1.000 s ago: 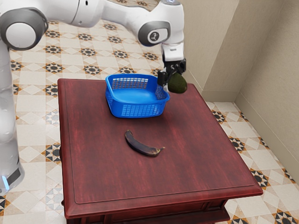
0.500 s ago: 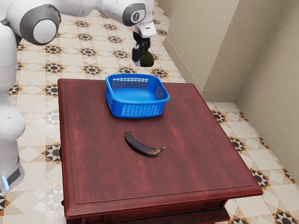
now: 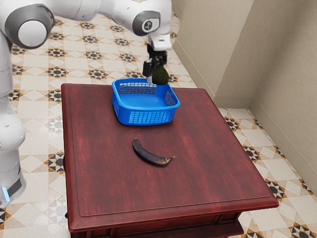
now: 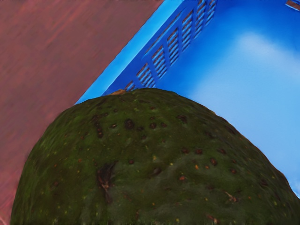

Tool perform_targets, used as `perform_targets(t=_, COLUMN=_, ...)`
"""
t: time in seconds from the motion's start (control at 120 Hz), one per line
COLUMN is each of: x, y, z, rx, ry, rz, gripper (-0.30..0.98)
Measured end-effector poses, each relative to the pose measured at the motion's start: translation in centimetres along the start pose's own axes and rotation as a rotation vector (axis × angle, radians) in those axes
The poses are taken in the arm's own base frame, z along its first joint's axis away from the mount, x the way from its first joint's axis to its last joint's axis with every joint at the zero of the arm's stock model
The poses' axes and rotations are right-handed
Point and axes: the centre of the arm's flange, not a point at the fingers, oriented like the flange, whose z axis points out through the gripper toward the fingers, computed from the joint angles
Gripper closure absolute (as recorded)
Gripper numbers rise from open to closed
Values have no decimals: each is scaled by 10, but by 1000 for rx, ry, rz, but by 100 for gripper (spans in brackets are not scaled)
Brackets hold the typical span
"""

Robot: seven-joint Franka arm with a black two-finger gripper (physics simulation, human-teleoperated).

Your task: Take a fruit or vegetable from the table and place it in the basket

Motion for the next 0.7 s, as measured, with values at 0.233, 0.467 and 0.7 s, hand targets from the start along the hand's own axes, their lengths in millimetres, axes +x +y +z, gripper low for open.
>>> perform_targets(t=0.233, x=-6, y=22, z=-9, rx=10, ry=-2, rz=10, gripper=40)
perform_targets(t=0.467, x=5, y=46, z=-10, rx=6, ry=-7, rz=47, gripper=40)
perform_targets(t=0.7, x=14, y=55, z=-10, rx=5, ry=-10, rz=69, gripper=40)
